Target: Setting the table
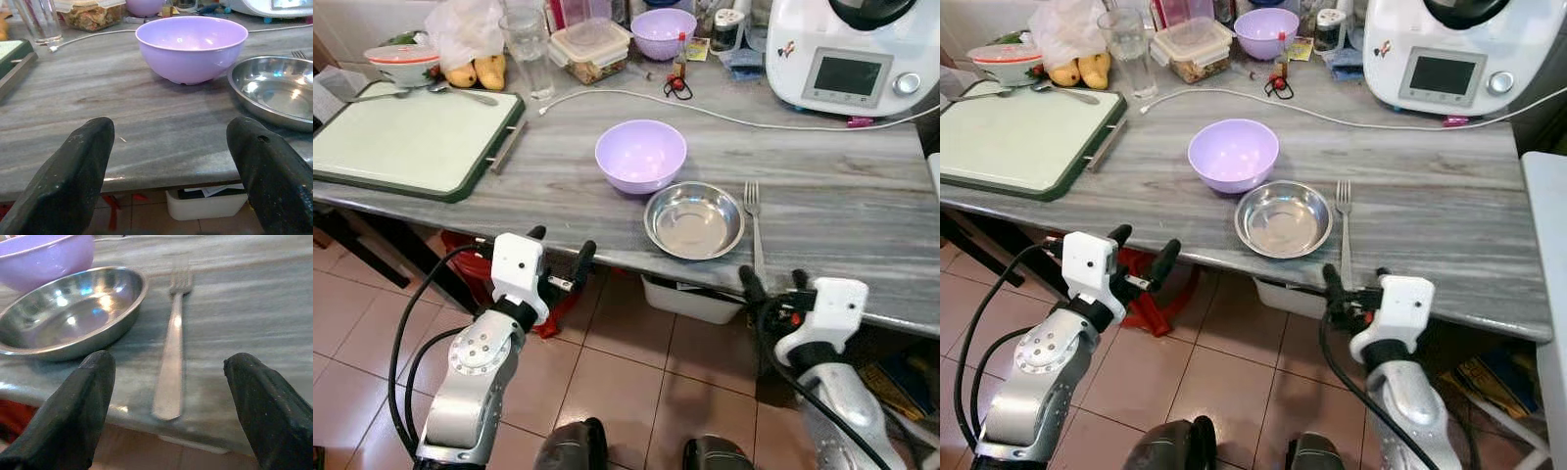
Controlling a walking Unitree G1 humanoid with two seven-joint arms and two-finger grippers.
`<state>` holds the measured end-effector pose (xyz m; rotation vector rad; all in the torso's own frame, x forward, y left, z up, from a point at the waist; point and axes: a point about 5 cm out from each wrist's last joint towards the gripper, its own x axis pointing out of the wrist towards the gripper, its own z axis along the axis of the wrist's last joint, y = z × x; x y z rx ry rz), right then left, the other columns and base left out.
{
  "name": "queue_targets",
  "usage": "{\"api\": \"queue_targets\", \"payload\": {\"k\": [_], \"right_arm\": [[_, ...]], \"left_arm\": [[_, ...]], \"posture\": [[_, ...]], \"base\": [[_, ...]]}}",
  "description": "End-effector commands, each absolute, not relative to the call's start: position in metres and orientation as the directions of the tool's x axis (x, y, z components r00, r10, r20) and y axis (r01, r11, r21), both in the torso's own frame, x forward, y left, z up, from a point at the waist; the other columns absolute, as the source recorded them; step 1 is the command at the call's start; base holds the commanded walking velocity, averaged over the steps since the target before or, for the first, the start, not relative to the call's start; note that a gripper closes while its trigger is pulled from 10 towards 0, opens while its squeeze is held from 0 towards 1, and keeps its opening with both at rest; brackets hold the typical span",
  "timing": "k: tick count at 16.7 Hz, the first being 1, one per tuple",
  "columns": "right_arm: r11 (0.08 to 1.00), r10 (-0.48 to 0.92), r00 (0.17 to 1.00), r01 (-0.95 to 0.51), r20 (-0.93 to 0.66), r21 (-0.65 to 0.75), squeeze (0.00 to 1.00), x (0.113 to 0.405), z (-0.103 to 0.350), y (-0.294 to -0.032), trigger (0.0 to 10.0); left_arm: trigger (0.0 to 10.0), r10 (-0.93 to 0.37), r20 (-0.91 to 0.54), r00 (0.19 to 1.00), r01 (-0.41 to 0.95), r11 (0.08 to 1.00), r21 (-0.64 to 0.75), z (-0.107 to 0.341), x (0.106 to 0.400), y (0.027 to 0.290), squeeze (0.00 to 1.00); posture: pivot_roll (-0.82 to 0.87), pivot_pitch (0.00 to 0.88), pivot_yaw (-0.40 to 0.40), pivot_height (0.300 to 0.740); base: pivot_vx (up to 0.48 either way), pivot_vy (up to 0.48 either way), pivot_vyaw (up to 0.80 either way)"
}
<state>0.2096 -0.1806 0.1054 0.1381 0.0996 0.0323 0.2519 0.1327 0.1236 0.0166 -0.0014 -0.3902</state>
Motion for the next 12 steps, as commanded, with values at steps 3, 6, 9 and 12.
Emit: {"api": "queue_targets", "payload": {"k": [3,6,9,12], "right_arm": [[0.976,0.088,0.985,-0.055,-0.149,0.210,0.00,0.204,0.096,-0.174,10.0],[0.969,0.124,0.980,-0.085,-0.157,0.231,0.00,0.203,0.094,-0.170,10.0],[0.963,0.154,0.976,-0.113,-0.154,0.244,0.00,0.205,0.095,-0.169,10.0],[0.957,0.184,0.972,-0.143,-0.145,0.253,0.00,0.209,0.096,-0.167,10.0]], "left_arm": [[10.0,-0.370,-0.015,0.929,0.370,0.928,0.034,0.124,0.248,0.138,0.00],[10.0,-0.371,-0.019,0.929,0.371,0.928,0.035,0.123,0.248,0.139,0.00],[10.0,-0.372,-0.023,0.928,0.373,0.927,0.034,0.123,0.247,0.138,0.00],[10.0,-0.370,-0.026,0.928,0.371,0.928,0.031,0.123,0.247,0.138,0.00]], "posture": [[-0.02,0.153,0.109,0.740],[-0.01,0.157,0.109,0.740],[-0.01,0.157,0.107,0.740],[-0.01,0.159,0.105,0.740]], "base": [[0.000,0.000,0.00],[0.000,0.000,0.00],[0.000,0.000,0.00],[0.000,0.000,0.00]]}}
